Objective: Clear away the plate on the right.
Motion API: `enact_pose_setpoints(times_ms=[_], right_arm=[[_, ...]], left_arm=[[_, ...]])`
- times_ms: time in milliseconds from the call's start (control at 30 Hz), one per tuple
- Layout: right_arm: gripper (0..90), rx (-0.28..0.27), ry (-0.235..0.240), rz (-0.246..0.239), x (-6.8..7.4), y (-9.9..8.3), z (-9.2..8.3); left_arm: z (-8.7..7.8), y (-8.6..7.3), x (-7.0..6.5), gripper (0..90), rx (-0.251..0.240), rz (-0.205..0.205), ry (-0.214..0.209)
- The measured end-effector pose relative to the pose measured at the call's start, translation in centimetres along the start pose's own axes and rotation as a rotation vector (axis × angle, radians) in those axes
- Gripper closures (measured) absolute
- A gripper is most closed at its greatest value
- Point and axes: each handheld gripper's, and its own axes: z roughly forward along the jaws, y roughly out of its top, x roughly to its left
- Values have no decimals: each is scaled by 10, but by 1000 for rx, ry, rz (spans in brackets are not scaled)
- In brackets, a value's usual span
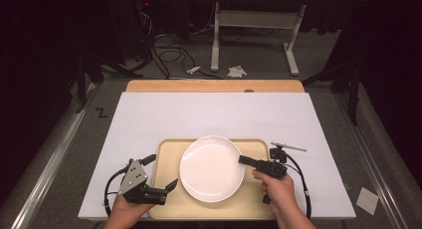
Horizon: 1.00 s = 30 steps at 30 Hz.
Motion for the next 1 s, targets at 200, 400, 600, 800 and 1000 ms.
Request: enact_pose_setpoints(times_ms=[200, 400, 600, 800, 1000], right_arm=[[889, 12, -21, -10, 0, -2, 3], [889, 10, -38, -17, 0, -2, 3], [886, 16, -48, -33, -1, -2, 2], [879, 32, -71, -45, -3, -2, 3], [873, 43, -79, -42, -4, -2, 3]], left_arm=[[-1, 0, 0, 2, 1, 2, -1], [-1, 0, 0, 2, 1, 3, -2], [0, 0, 0, 2, 5, 6, -3], [0, 0, -1, 2, 10, 13, -7], [0, 0, -1, 2, 9, 15, -7]])
